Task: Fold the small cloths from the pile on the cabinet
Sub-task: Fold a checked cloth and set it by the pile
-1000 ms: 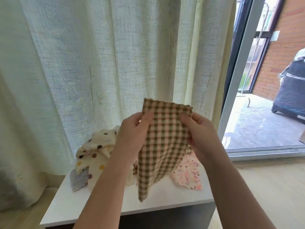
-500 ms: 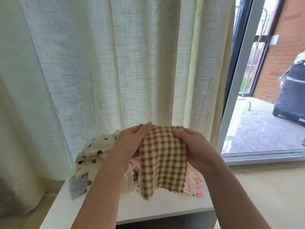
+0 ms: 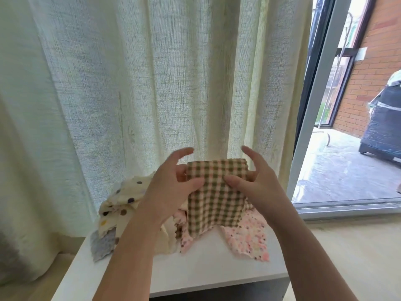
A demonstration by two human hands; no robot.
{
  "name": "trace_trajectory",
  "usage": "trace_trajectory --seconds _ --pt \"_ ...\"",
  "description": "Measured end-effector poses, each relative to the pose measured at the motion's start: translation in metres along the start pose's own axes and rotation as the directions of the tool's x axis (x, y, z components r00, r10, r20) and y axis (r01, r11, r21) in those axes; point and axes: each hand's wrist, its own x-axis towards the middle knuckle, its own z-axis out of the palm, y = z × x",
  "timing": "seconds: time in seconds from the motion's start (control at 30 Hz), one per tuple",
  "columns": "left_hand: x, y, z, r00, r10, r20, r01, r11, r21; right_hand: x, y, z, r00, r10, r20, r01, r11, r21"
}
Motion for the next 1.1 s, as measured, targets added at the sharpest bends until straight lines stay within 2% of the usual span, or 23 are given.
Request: trace_trajectory --seconds 0.07,0.13,0.2,0.27,0.33,0.37,0.47,0.53,0.6,0.77,0.93,1.1 --pt "0.000 -0.001 -0.002 0.997 0.082 -0.002 -0.079 0.972 0.221 0.000 0.000 -0.003 0.995 -0.076 0.060 0.083 0.989 -0.119" --pt "-0.001 0.001 -0.004 0.986 0.158 -0.046 -0.127 0.907 0.402 -0.001 -0.002 -0.004 0.988 -0.142 0.061 0.152 0.963 -0.221" --pt "-0.002 0.001 -0.005 0.968 0.245 -0.049 -0.195 0.864 0.465 -0.001 -0.001 -0.005 0.983 -0.181 0.038 0.183 0.918 -0.352" --pt "-0.001 -0.001 -0.005 0.945 0.325 -0.030 -0.268 0.826 0.495 -0.001 -0.002 -0.007 0.977 -0.210 0.039 0.199 0.828 -0.525" --pt "-0.002 -0.001 -0.004 0.932 0.362 0.011 -0.319 0.807 0.497 -0.004 -0.004 -0.007 0.974 -0.198 0.112 0.223 0.735 -0.640" --pt "-0.002 0.000 -0.003 0.929 0.368 0.039 -0.340 0.807 0.483 -0.005 -0.005 -0.007 0.970 -0.181 0.164 0.244 0.726 -0.643" --pt "-0.007 0.004 0.001 0.932 0.355 0.068 -0.347 0.826 0.444 -0.008 -0.008 0.001 0.952 -0.148 0.267 0.274 0.801 -0.532" --pt "-0.008 0.007 0.001 0.948 0.315 0.034 -0.304 0.874 0.380 -0.005 -0.003 0.002 0.962 -0.157 0.224 0.250 0.834 -0.491" --pt "-0.009 0.008 -0.002 0.965 0.252 0.078 -0.264 0.915 0.305 -0.003 -0.001 0.000 0.974 -0.165 0.154 0.219 0.858 -0.465" --pt "-0.013 0.008 -0.014 0.945 0.250 0.209 -0.314 0.872 0.376 0.001 -0.001 -0.010 0.993 -0.114 0.044 0.121 0.956 -0.267" --pt "-0.013 0.010 -0.008 0.960 0.221 0.173 -0.272 0.882 0.385 0.001 -0.003 -0.007 0.998 -0.065 0.007 0.065 0.991 -0.115" --pt "-0.012 0.010 -0.001 0.963 0.195 0.186 -0.247 0.913 0.324 0.000 -0.004 -0.004 0.993 -0.095 -0.071 0.087 0.991 -0.106"
